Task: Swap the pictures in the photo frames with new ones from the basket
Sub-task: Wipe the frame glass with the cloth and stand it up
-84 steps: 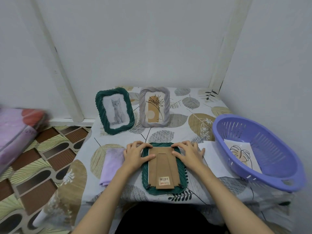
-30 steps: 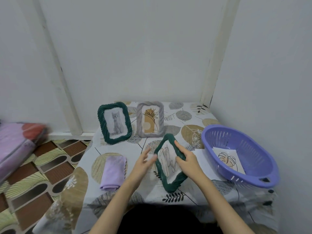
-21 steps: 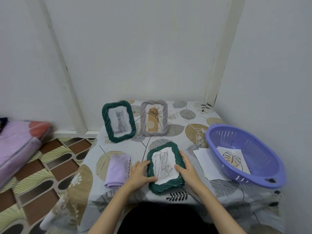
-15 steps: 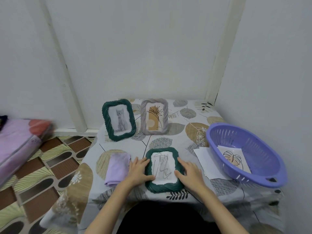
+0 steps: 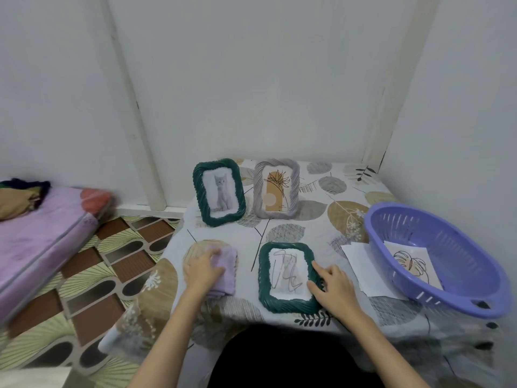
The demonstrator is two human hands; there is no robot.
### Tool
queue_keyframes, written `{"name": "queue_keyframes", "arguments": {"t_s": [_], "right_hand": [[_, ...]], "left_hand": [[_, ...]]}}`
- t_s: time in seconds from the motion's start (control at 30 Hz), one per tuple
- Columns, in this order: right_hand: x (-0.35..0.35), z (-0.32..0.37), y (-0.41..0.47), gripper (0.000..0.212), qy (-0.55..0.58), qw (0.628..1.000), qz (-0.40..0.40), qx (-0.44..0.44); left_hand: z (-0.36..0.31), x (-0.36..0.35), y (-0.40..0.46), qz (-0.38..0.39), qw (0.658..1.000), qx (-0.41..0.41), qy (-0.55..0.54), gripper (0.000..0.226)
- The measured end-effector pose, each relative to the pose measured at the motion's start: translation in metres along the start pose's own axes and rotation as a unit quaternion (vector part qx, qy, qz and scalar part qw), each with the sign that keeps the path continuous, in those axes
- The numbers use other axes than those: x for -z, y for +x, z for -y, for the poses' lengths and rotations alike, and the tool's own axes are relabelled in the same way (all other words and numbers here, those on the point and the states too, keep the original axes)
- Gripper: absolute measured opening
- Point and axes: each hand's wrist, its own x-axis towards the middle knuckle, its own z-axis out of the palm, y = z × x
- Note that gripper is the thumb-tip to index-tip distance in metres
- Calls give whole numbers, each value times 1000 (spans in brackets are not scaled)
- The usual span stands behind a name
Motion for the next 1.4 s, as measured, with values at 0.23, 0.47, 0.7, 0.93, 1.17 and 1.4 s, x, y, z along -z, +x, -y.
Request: {"name": "queue_keyframes", "arguments": {"t_s": [0.23,0.47,0.7,0.93,1.17,1.4], "right_hand": [[10,8,-4,57,16,1000,-19,-5],[35,70,-11,46,575,815,58,30],[55,63,-7,46,485,872,-64,28],[50,29,10,53,14,979,-21,201],[15,19,24,72,215,973,0,81],[-2,18,23,58,-27,996,2,88]], "left_hand": [[-15,10,-17,29,972,-45,-227,48],[-70,-13,-44,151,842,-83,-512,49],[-78,-31,-40,179,843,-91,-500,32],[-54,-40,-23,106,934,-106,-324,32],[-36,-54,-13,51,969,-189,-152,36],[-27,-62,8,96,971,-206,80,65]]}}
